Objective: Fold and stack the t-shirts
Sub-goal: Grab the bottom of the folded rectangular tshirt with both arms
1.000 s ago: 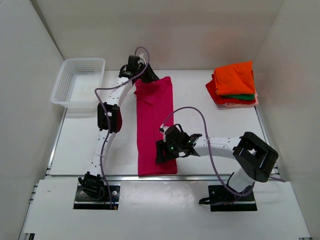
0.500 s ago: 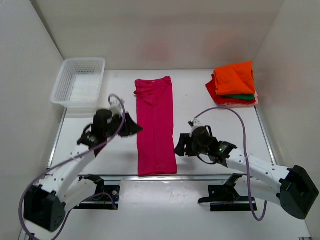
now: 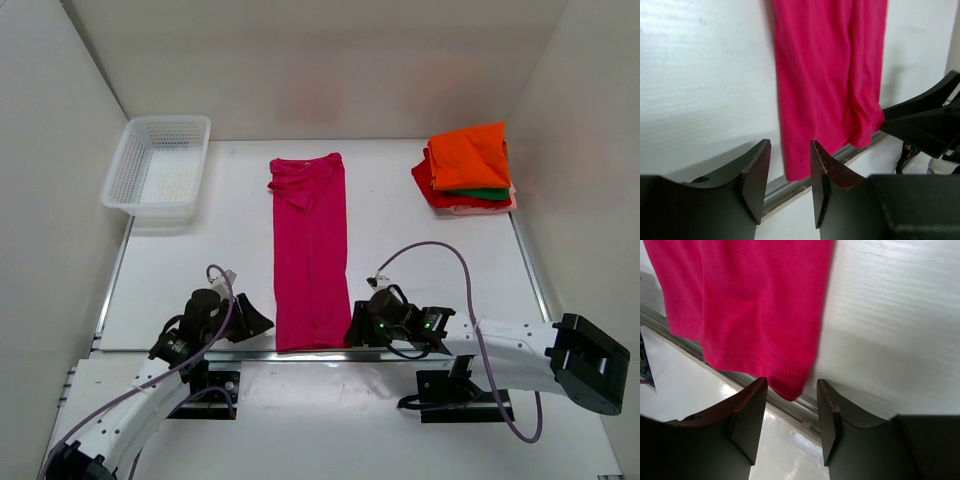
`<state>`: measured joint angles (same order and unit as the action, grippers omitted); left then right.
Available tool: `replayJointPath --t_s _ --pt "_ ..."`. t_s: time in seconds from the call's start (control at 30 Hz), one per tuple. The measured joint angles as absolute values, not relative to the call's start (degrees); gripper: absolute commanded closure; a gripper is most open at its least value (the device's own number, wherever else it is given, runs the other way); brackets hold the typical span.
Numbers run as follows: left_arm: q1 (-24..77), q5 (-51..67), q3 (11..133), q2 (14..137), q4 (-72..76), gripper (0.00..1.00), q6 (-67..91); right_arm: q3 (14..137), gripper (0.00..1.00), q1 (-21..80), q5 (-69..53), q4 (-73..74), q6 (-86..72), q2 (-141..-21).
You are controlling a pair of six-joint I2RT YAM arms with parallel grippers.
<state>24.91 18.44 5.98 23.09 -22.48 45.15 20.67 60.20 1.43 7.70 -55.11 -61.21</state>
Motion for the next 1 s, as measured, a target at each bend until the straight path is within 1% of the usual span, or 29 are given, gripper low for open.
replayJointPath --t_s 0.03,0.07,0.27,0.4,0.43,0.57,0.6,0.63,0.67,0.7,0.73,0.77,0.8,0.83,0.87,0.93,0.97,1.0 --pt "25.02 18.46 5.93 23.62 -23.00 0.51 45.28 21.02 0.58 60.66 1.43 7.09 -55.53 -62.17" --pt "25.10 18.50 5.96 24.43 -23.29 0.47 45.21 21.47 0.58 60.97 1.43 6.74 -55.75 -63.11" --pt "25.91 18.52 7.22 28.99 -25.23 0.43 44.18 24.77 0.57 62.43 1.48 6.31 -55.94 -67.99" --pt "29.10 18.63 7.51 31.27 -23.53 0.43 44.71 25.76 0.56 62.61 1.37 5.91 -55.92 -69.56" --pt "30.15 18.65 7.66 32.21 -22.94 0.42 45.10 25.93 0.57 62.61 1.30 5.87 -55.94 -69.71" --pt "35.18 18.28 9.30 37.91 -20.71 0.43 46.22 26.11 0.57 62.65 1.19 5.58 -55.75 -70.06" --pt "36.16 18.28 9.82 39.57 -20.16 0.43 46.39 26.11 0.59 62.63 1.15 5.56 -55.72 -70.06" --pt "36.95 18.24 10.26 40.93 -19.66 0.44 46.52 26.11 0.66 62.61 1.08 5.56 -55.68 -70.11" --pt "37.45 18.24 10.55 41.95 -19.18 0.45 46.57 26.11 0.72 62.61 1.06 5.58 -55.44 -70.24" --pt "37.85 18.22 10.83 42.92 -18.81 0.53 46.57 26.11 0.77 62.61 1.02 5.63 -55.31 -70.57" --pt "38.00 18.06 11.03 43.59 -18.81 0.59 46.41 26.11 0.90 62.61 0.93 5.74 -55.29 -70.87" --pt "38.02 17.89 11.03 43.97 -18.87 0.72 46.46 26.11 0.98 62.61 0.80 5.80 -55.22 -71.13" --pt "37.98 17.74 11.03 44.16 -19.14 0.79 46.50 26.11 1.00 62.61 0.67 5.98 -55.02 -71.24" --pt "37.91 17.12 10.96 44.12 -19.64 0.83 46.30 26.09 1.00 62.61 0.56 6.15 -55.18 -71.29" --pt "37.71 16.82 10.90 43.97 -20.36 0.90 46.02 26.09 1.00 62.59 0.45 6.15 -55.22 -71.29" --pt "37.58 16.67 10.87 43.46 -21.45 0.93 45.93 26.09 1.00 62.59 0.34 6.24 -55.16 -71.26" --pt "37.65 16.64 10.87 43.16 -21.85 0.98 45.84 26.11 1.00 62.63 0.12 6.39 -55.09 -71.26" --pt "37.93 16.67 10.87 42.87 -22.35 1.00 45.84 26.24 1.00 62.61 -0.21 6.76 -55.07 -71.26"
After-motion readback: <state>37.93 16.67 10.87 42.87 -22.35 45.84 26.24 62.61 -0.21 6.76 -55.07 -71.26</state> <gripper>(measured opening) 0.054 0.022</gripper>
